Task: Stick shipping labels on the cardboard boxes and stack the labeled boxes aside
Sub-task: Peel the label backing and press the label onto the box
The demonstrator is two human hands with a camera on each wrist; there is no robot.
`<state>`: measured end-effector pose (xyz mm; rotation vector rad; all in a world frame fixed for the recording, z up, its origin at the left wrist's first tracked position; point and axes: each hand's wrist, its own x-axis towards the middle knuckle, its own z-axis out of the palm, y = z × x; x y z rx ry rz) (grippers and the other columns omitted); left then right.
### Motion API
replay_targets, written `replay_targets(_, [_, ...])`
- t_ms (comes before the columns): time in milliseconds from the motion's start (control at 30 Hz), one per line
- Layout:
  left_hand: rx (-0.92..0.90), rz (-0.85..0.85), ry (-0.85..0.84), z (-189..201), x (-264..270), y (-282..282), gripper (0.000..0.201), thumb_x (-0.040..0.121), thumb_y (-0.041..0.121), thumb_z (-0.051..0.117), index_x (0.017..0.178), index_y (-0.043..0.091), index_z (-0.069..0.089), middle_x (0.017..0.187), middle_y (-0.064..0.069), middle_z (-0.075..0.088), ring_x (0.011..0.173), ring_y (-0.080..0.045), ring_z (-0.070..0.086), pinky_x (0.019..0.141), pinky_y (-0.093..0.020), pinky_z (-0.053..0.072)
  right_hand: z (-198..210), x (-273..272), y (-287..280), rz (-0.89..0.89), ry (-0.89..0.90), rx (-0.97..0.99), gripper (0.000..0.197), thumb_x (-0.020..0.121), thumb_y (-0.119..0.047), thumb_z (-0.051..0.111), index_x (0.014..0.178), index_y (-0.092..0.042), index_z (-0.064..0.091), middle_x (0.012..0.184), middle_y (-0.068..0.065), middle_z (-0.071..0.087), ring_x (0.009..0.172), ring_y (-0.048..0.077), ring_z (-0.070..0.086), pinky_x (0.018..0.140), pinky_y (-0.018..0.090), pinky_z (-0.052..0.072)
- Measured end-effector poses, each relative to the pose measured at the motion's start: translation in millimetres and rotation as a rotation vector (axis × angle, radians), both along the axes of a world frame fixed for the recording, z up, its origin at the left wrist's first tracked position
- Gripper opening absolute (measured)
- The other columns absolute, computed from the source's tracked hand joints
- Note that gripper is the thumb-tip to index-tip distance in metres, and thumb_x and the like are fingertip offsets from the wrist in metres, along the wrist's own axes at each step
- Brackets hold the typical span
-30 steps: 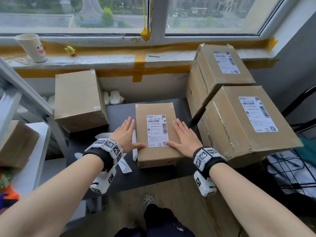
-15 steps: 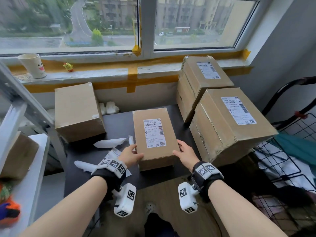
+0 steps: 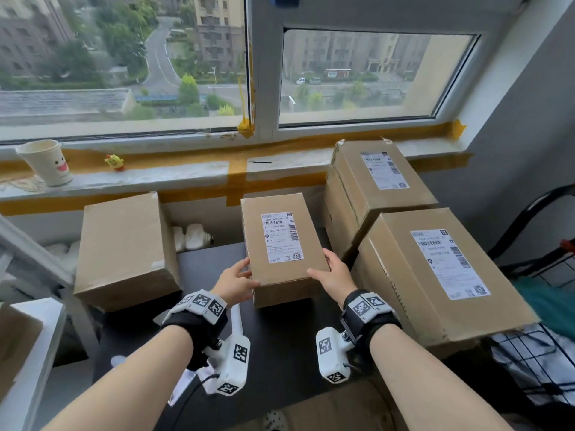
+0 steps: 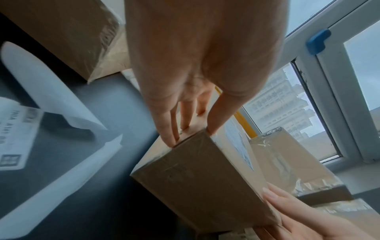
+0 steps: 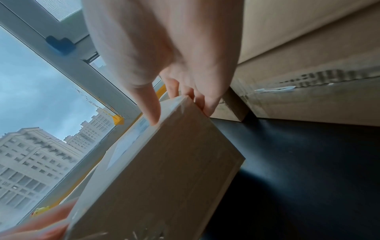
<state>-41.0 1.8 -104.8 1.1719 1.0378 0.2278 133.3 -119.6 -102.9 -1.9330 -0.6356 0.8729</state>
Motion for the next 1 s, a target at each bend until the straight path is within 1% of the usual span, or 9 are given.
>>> replay_targets(100, [-0.022,0.032,-0.001,0.0,21.3,18.9,0.066,0.088,-0.012,0.050,0.145,0.017,0.032,0.131,-0.014,0.054,0.102,-0.022,0.055,0.048,-0.012,0.049,-6.1,19.4,25.2,-0.009,-0.022,-0.021,0.063,0.085,-0.009,0.066,0.141,-0.015,0.038,0.130,0.004,0.057,0.116,0.016,0.053,0.098,0.027,0.043])
replay_targets(233, [-0.026,0.055,0.005,-3.8,47.7,40.2,0.065,0.089,-0.009,0.052,0.145,0.017,0.032,0.136,-0.013,0.052,0.105,-0.022,0.055,0.059,-0.018,0.050,-11.9,39.9,54.6,-0.051,-0.048,-0.076,0.071,0.083,-0.017,0.069,0.144,-0.017,0.032,0.133,0.002,0.054,0.122,0.020,0.051,0.105,0.033,0.041])
replay_targets(433, [-0.028,0.048,-0.006,-4.9,76.0,56.5,0.063,0.090,-0.007,0.050,0.146,0.015,0.030,0.140,-0.009,0.048,0.111,-0.021,0.053,0.054,-0.013,0.052,-19.6,60.8,82.7,-0.094,-0.099,-0.159,0.079,0.079,-0.025,0.071,0.145,-0.017,0.029,0.140,0.004,0.048,0.128,0.023,0.047,0.109,0.040,0.039])
replay_targets(600, [-0.009,0.015,-0.003,-7.9,90.0,59.0,0.064,0.091,-0.004,0.052,0.146,0.019,0.030,0.143,-0.006,0.046,0.109,-0.016,0.052,0.062,-0.018,0.050,-18.0,68.9,86.5,-0.098,-0.198,-0.239,0.083,0.085,-0.023,0.065,0.150,-0.013,0.015,0.154,0.005,0.026,0.141,0.023,0.028,0.116,0.037,0.027])
replay_targets(700, [0.014,-0.022,0.000,-8.3,95.2,57.1,0.066,0.090,-0.004,0.053,0.146,0.020,0.029,0.146,-0.005,0.043,0.115,-0.017,0.051,0.054,-0.010,0.051,-18.7,70.3,84.8,-0.035,-0.269,-0.277,0.080,0.089,-0.026,0.060,0.151,-0.015,0.012,0.159,0.002,0.010,0.146,0.020,0.013,0.118,0.034,0.015])
replay_targets(767, [0.051,-0.058,0.014,-9.0,97.4,55.6,0.067,0.090,-0.003,0.054,0.147,0.019,0.027,0.147,-0.004,0.041,0.124,-0.018,0.047,0.068,-0.013,0.053,-18.9,71.8,83.1,0.003,-0.325,-0.303,0.075,0.090,-0.027,0.058,0.151,-0.017,0.014,0.160,0.001,0.005,0.147,0.019,0.010,0.119,0.033,0.012])
replay_targets(833, [0.122,-0.108,0.050,-10.2,98.6,54.7,0.068,0.089,0.000,0.056,0.147,0.018,0.026,0.148,-0.004,0.039,0.135,-0.019,0.040,0.099,-0.029,0.045,-17.7,72.9,81.0,0.031,-0.386,-0.330,0.071,0.091,-0.029,0.055,0.150,-0.018,0.017,0.160,0.002,0.004,0.147,0.021,0.012,0.119,0.034,0.013])
replay_targets(867, [0.163,-0.133,0.074,-10.3,98.3,53.8,0.068,0.089,0.002,0.057,0.147,0.018,0.026,0.148,-0.004,0.039,0.137,-0.020,0.037,0.107,-0.036,0.039,-16.4,72.8,79.8,0.047,-0.415,-0.344,0.069,0.091,-0.029,0.054,0.149,-0.018,0.018,0.160,0.003,0.005,0.146,0.022,0.013,0.119,0.035,0.014])
replay_targets(1000, [0.391,-0.207,0.242,-6.6,92.6,49.2,0.063,0.092,0.016,0.057,0.147,0.016,0.027,0.146,-0.008,0.041,0.135,-0.022,0.040,0.108,-0.041,0.038,-10.3,69.5,74.4,0.108,-0.511,-0.383,0.064,0.094,-0.030,0.050,0.149,-0.016,0.021,0.160,0.004,0.009,0.146,0.023,0.014,0.120,0.037,0.015])
